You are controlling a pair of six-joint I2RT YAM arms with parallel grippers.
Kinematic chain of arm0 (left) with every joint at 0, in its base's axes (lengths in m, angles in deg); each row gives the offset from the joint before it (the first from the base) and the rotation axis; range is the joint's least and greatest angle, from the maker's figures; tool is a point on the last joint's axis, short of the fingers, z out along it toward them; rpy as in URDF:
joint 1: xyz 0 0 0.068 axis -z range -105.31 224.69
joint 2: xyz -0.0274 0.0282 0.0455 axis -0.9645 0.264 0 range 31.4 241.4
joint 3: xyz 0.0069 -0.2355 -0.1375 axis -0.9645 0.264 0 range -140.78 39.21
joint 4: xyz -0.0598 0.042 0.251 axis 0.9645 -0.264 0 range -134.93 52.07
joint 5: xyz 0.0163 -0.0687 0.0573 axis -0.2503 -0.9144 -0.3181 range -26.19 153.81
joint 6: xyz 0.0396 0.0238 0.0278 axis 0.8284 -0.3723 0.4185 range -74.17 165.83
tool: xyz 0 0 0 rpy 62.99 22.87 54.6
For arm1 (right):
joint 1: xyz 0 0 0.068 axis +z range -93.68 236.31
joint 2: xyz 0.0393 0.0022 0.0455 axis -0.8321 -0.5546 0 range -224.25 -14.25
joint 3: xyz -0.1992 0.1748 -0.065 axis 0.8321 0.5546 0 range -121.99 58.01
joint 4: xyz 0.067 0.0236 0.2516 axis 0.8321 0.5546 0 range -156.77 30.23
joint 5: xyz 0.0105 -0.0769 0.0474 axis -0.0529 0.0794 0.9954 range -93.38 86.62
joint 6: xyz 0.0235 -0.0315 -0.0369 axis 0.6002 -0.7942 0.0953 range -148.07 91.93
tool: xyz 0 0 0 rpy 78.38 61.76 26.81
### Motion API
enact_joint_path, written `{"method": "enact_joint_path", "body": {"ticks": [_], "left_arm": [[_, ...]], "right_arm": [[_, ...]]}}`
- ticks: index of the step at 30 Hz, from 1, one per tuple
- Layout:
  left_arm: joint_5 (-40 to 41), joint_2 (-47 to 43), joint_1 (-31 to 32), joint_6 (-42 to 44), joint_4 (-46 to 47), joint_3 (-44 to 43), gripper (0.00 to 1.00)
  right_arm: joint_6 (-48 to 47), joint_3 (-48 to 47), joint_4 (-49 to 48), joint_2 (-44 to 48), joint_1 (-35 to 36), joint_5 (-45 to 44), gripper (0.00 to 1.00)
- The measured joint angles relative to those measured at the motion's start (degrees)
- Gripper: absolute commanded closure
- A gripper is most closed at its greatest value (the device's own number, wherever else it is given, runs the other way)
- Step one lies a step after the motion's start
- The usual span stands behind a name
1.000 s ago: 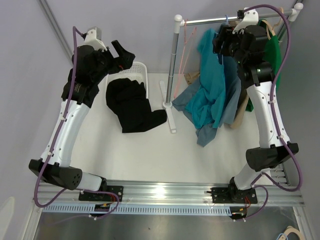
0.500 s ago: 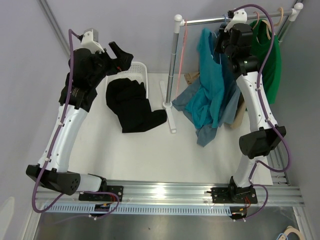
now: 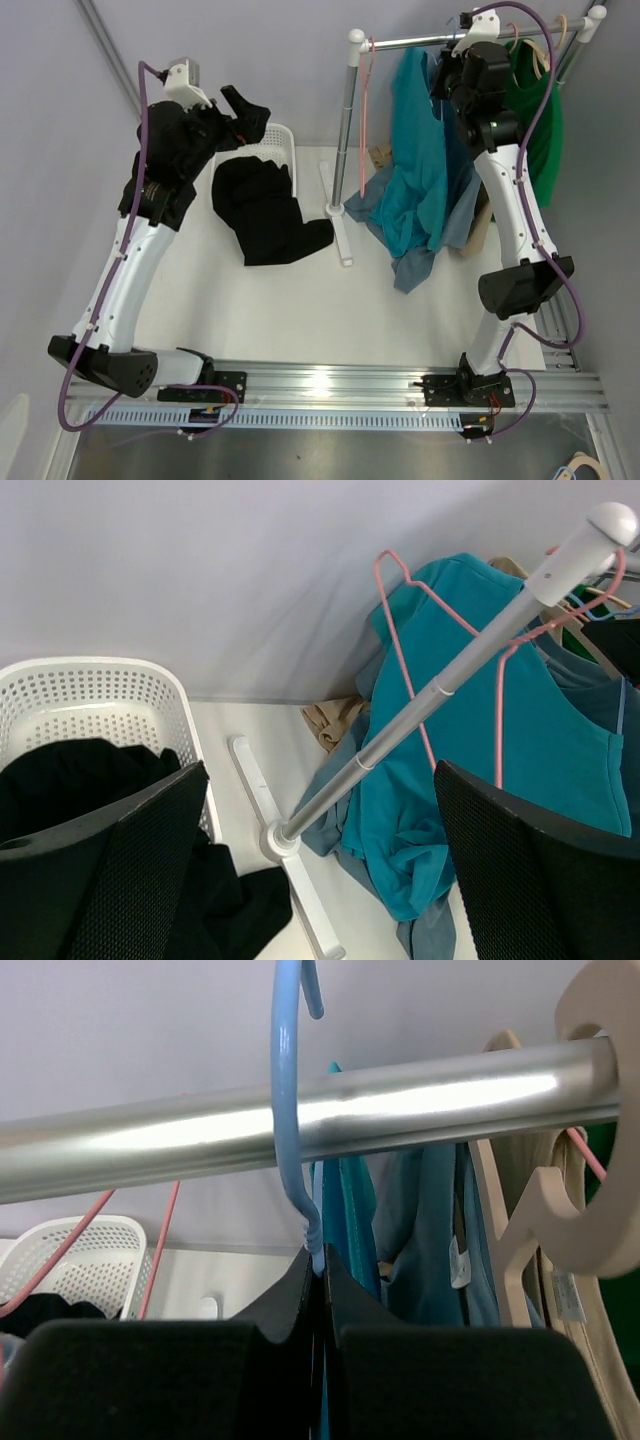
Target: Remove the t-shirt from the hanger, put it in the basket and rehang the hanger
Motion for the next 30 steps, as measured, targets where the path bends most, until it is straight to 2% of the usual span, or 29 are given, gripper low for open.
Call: {"method": "enact_joint_path", "body": {"ticks": [4,9,12,15,19,22,26,30], "left_arm": [[1.0,-4.1,2.1,1.1,3.0,4.7,0.01],[7.9,-12.3,8.2,5.8,9.3,13.3,0.00],[13.6,-19.7,16.3,10.8,16.6,23.0,0.01],[19.4,-26.5,25.7,16.0,24.0,33.3,0.01],[27.4,-30.3,39.8,23.3,36.7,44.8,0.01],[32.2,-29.3,51.1,28.1,43.5,52.8,0.01],[37.4,-23.8,63.9,32.7,50.6,59.8,0.00],[41.7,-18.8,71.5,35.4,56.5,63.9,0.01]], "right_arm": [[0.7,1.6,1.6,3.8,2.0,-2.9,1.00],[2.4,18.3,0.7,19.5,7.7,-9.4,1.00],[4.6,25.9,0.6,27.7,11.6,-14.3,1.00],[8.3,32.4,0.8,33.6,16.2,-25.7,1.00],[15.7,35.8,5.7,35.7,21.6,-39.1,1.00],[21.3,36.3,10.4,35.6,24.2,-45.3,1.00],[25.7,36.5,13.9,35.8,26.1,-49.0,1.00],[27.5,37.1,14.8,36.4,26.7,-49.9,1.00]]}}
